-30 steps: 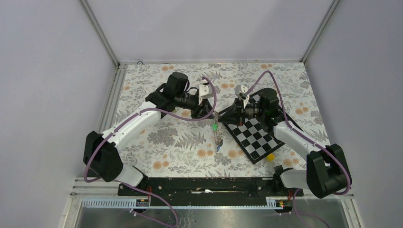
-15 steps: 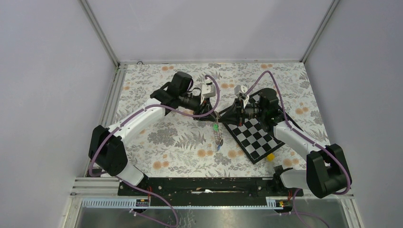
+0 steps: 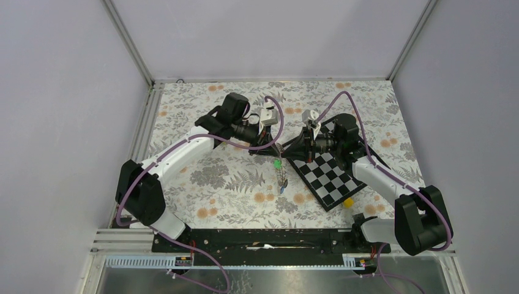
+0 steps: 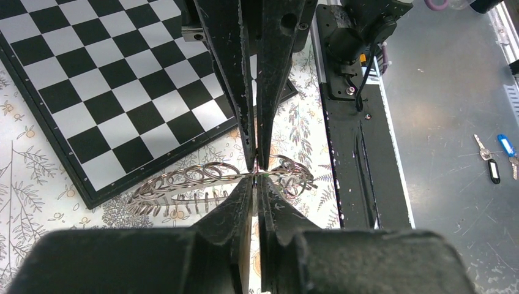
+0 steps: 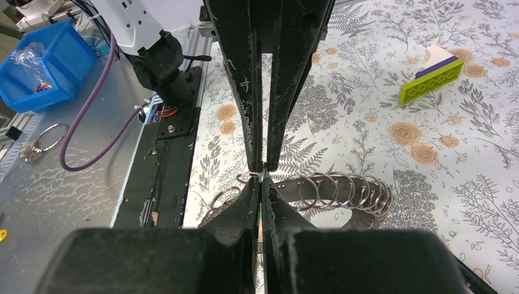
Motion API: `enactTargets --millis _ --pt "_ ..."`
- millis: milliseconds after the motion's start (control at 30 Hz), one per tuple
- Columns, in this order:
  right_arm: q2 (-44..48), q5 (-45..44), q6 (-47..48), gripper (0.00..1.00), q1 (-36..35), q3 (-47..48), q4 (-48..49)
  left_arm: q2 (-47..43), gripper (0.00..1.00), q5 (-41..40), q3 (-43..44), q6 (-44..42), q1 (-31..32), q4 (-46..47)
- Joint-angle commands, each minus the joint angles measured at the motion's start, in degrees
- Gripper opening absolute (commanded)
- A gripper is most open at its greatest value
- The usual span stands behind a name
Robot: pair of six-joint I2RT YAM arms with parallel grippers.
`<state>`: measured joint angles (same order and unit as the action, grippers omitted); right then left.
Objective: Put the keys on the keyring
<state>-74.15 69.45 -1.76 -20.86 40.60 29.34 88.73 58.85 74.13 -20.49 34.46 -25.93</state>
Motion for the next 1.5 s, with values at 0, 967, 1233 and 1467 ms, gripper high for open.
enactTargets --millis 0,967,1233,1467 --pt "0.5 0.2 0.6 0.0 -0.2 0.5 2.9 0.9 0.06 2.4 2.2 0.4 0.2 2.2" --pt "6.2 -3.7 14.9 0.41 -0.2 3.0 -10.4 4.9 0.0 -27.9 20.9 -12.8 9.7 -23.2" --pt "5.6 -3.9 12.3 0.33 -0.2 2.0 -7.3 5.3 0.0 -26.9 21.1 -11.8 10.8 -23.1" --pt "3.8 -3.2 12.2 0.29 -0.2 1.3 -6.4 4.9 0.0 -25.9 20.8 -11.6 10.7 -23.1"
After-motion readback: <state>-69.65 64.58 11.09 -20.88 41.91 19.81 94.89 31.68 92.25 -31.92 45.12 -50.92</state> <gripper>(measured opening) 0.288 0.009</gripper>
